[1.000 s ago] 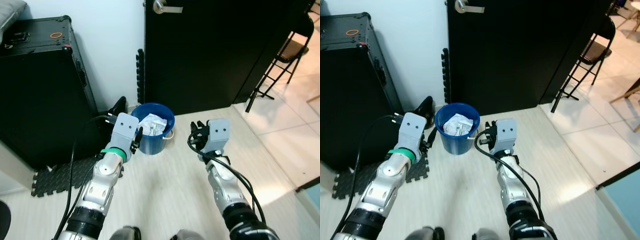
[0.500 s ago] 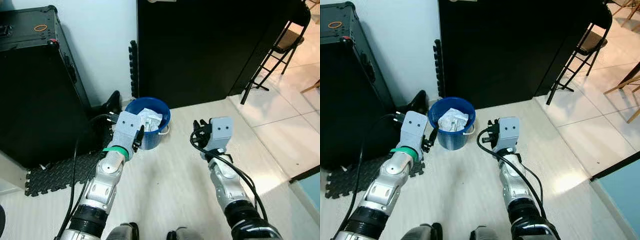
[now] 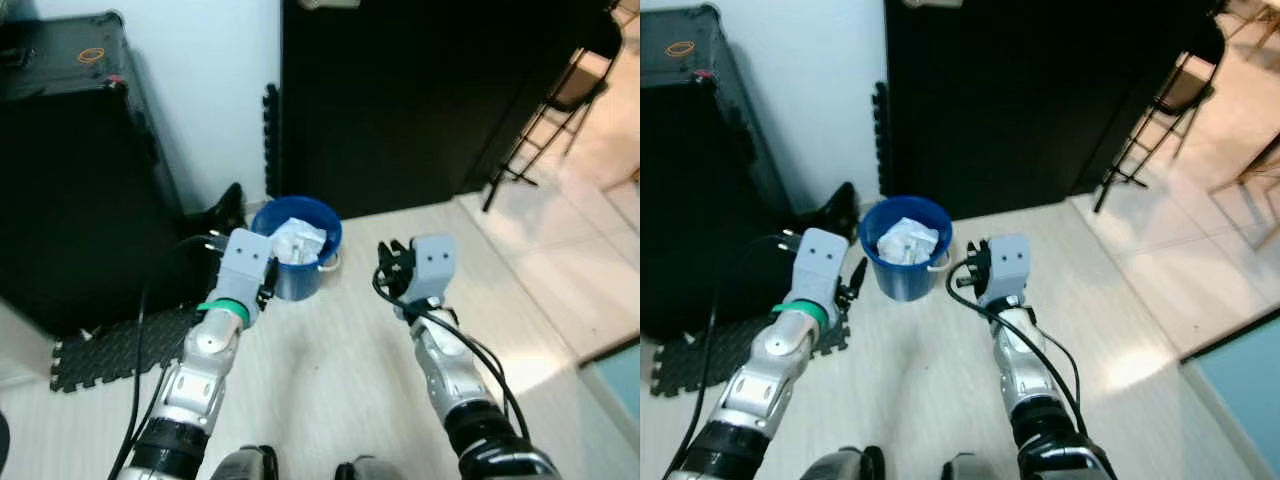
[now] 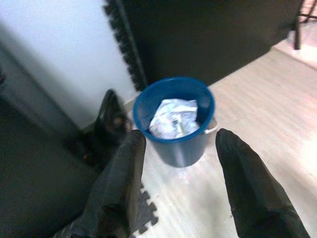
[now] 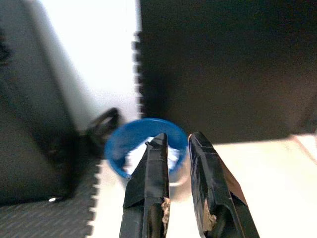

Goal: Clean up the room

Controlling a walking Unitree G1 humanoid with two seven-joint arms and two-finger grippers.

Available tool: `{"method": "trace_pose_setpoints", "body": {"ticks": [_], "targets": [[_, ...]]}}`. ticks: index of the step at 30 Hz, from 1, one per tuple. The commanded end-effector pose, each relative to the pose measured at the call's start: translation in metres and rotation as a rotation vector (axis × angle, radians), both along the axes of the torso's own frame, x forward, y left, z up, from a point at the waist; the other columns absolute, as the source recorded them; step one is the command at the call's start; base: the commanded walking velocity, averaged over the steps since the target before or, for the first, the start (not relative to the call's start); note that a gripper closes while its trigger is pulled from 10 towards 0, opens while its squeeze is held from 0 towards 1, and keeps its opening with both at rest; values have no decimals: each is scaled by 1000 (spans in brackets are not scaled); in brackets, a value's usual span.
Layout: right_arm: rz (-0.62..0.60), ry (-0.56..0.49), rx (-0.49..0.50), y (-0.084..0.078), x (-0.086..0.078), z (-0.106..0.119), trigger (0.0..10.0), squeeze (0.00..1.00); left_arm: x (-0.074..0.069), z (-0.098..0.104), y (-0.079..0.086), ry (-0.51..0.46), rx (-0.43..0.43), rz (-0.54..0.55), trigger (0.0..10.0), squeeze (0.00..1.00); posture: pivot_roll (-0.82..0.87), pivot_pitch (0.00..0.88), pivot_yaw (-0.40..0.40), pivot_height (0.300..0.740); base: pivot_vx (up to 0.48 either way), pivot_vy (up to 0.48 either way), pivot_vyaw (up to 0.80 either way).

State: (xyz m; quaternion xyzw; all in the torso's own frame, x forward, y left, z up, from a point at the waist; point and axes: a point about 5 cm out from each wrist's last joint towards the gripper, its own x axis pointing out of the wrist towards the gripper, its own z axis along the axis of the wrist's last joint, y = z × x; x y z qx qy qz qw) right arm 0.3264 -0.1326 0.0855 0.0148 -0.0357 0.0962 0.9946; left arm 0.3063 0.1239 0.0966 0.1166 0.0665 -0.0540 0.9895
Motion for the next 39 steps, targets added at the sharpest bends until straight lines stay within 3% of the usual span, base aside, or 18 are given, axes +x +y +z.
{"method": "trace_pose_setpoints", "body": {"ticks": [1,39], "targets": [[-21,42,6,-5,-3,-8,10000,0,-3,-2,-4,13,1,-6,10000,0,3,35,12,708,0,0,-781],[-20,39,17,-1,-3,-8,10000,0,0,7,-3,-12,-6,26,10000,0,11,46,25,708,0,0,-789]]}}
